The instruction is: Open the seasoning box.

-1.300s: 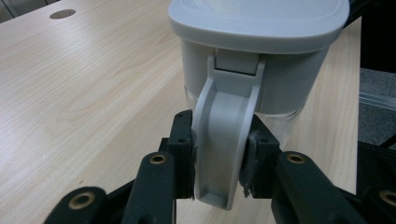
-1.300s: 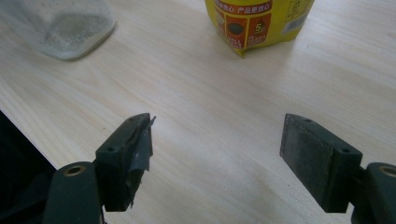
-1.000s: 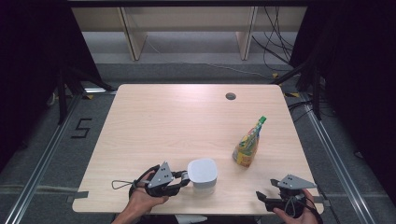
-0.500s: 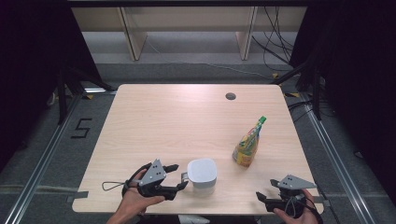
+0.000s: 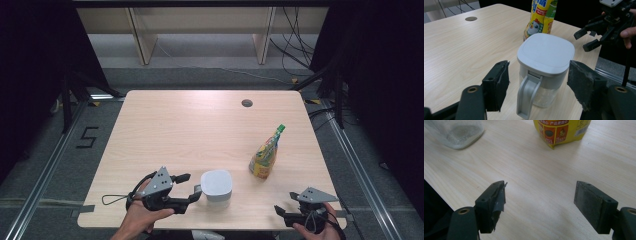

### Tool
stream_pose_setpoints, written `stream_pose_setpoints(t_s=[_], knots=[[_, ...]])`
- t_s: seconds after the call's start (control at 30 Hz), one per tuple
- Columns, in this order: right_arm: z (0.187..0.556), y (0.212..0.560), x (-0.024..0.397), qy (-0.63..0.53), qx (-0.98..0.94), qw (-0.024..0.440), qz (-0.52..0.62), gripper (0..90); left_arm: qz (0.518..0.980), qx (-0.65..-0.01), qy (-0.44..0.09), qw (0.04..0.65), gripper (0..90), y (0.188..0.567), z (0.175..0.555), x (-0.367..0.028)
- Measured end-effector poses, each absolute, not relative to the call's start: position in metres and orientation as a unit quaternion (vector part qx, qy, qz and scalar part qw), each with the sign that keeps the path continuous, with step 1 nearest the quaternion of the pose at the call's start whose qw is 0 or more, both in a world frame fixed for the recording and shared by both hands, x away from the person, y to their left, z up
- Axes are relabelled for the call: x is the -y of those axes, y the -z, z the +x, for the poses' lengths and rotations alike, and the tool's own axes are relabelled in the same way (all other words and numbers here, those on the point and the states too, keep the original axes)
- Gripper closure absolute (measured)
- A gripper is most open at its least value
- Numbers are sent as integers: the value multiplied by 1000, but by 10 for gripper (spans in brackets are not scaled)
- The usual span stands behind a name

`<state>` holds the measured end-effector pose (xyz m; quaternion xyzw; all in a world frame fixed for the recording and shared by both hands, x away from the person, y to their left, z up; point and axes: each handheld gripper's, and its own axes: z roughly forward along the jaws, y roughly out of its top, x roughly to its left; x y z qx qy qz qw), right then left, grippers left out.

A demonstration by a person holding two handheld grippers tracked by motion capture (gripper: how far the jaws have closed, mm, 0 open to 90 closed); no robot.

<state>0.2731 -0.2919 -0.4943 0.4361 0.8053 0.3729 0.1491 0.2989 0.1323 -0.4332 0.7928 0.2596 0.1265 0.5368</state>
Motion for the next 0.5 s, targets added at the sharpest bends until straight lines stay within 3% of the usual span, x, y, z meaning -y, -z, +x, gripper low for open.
stream_pose_setpoints(t_s=[0.3,0.5], knots=[[277,496,295,-380,-808,156,422,251,778,-265,-151,549,758,423,299,-129],[275,495,294,-379,-806,159,427,251,782,-251,-153,550,884,419,304,-121]])
